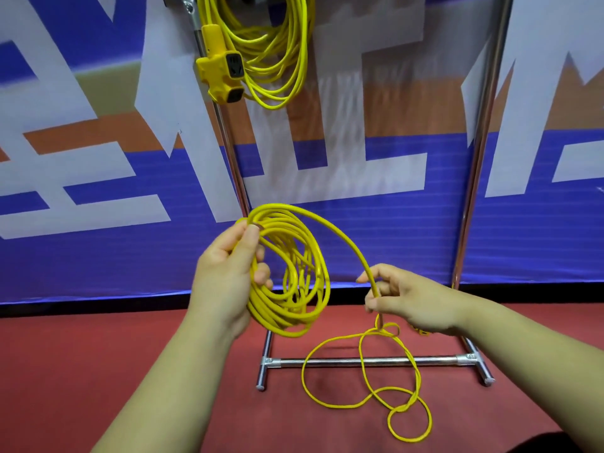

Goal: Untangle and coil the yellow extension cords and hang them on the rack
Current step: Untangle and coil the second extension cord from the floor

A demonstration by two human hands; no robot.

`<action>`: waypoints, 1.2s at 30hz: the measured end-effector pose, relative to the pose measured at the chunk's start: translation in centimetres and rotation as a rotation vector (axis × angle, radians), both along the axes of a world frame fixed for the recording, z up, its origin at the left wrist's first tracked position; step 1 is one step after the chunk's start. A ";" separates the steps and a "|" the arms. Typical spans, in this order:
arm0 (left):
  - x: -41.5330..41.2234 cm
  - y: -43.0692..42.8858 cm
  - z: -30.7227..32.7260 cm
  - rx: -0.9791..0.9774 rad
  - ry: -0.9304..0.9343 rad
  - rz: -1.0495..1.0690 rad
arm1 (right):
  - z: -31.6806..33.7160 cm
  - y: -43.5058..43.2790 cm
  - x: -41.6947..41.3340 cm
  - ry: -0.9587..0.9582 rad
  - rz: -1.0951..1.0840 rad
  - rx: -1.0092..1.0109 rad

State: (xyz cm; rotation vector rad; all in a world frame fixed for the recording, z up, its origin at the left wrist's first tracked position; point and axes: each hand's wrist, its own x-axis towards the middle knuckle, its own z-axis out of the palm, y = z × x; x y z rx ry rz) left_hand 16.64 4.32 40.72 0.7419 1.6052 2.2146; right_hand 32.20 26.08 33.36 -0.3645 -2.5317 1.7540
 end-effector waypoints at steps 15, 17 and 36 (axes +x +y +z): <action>-6.4 -2.8 -6.4 -0.053 -0.225 0.295 | 2.3 -3.5 -2.1 0.305 -0.457 -0.390; -6.8 -3.0 -6.9 -0.034 -0.246 0.346 | 2.6 -3.8 -1.9 0.305 -0.468 -0.370; 2.4 0.8 -3.5 -0.021 -0.153 -0.057 | 1.3 -2.8 -1.6 0.123 -0.633 -0.380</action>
